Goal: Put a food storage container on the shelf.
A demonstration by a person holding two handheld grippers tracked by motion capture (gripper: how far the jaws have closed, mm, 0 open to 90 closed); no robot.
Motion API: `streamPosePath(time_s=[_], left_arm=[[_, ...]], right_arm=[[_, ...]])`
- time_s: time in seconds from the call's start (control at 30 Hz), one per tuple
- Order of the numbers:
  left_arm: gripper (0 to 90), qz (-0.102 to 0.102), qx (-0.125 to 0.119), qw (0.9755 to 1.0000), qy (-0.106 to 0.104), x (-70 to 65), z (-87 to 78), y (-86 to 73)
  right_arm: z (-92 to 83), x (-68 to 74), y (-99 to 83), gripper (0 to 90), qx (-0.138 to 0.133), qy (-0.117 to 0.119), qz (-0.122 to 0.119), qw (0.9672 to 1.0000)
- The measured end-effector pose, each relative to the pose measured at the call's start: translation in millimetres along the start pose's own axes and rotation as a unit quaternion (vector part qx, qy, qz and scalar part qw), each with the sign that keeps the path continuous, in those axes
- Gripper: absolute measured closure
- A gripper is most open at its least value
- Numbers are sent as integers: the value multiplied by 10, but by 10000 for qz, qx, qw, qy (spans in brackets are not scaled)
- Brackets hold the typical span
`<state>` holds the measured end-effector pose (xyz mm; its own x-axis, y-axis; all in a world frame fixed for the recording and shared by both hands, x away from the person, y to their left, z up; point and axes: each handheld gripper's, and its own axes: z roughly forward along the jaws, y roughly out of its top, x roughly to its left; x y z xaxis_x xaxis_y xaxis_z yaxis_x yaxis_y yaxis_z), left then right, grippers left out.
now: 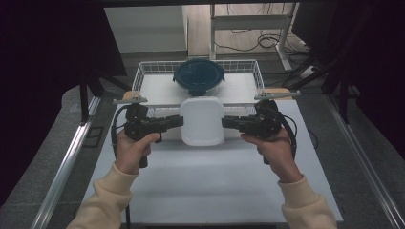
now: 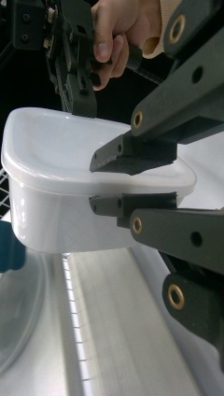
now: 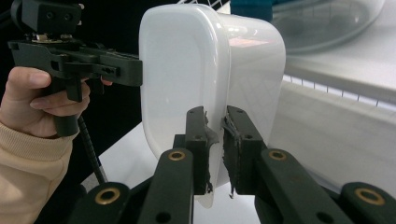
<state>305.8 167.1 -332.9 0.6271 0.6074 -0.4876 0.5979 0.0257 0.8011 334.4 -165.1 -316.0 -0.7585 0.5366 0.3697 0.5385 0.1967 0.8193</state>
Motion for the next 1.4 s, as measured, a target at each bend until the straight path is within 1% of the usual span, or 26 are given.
streamPosePath(time_s=[0.07, 0.27, 0.43, 0.57, 0.73, 0.87, 1.03, 1.2, 1.3, 1.4], left_arm=[[788, 24, -10, 10000, 9, -10, -28, 54], [789, 198, -64, 9997, 97, -65, -103, 229], [788, 324, -123, 9993, 164, -116, -159, 387], [788, 350, -159, 9991, 182, -141, -190, 514], [786, 464, -197, 9984, 246, -185, -237, 680], [785, 460, -238, 9984, 219, -188, -271, 804], [784, 419, -258, 9987, 163, -154, -279, 952], [784, 432, -253, 9986, 150, -113, -277, 1093], [784, 383, -249, 9989, 108, -82, -283, 1178], [785, 364, -240, 9990, 124, -54, -281, 1254]], right_arm=[[-4, 17, 50, 798, -28, -5, -48, 10000], [-19, 57, 220, 799, -90, 0, -134, 9999], [-45, 100, 361, 798, -193, -16, -231, 9995], [-76, 131, 488, 799, -233, -42, -290, 9993], [-112, 177, 660, 799, -300, -70, -388, 9988], [-135, 211, 793, 799, -334, -76, -437, 9985], [-147, 229, 956, 799, -332, -106, -469, 9983], [-127, 194, 1104, 799, -304, -141, -450, 9984], [-116, 159, 1192, 799, -306, -90, -404, 9987], [-97, 131, 1270, 800, -320, -61, -365, 9988]])
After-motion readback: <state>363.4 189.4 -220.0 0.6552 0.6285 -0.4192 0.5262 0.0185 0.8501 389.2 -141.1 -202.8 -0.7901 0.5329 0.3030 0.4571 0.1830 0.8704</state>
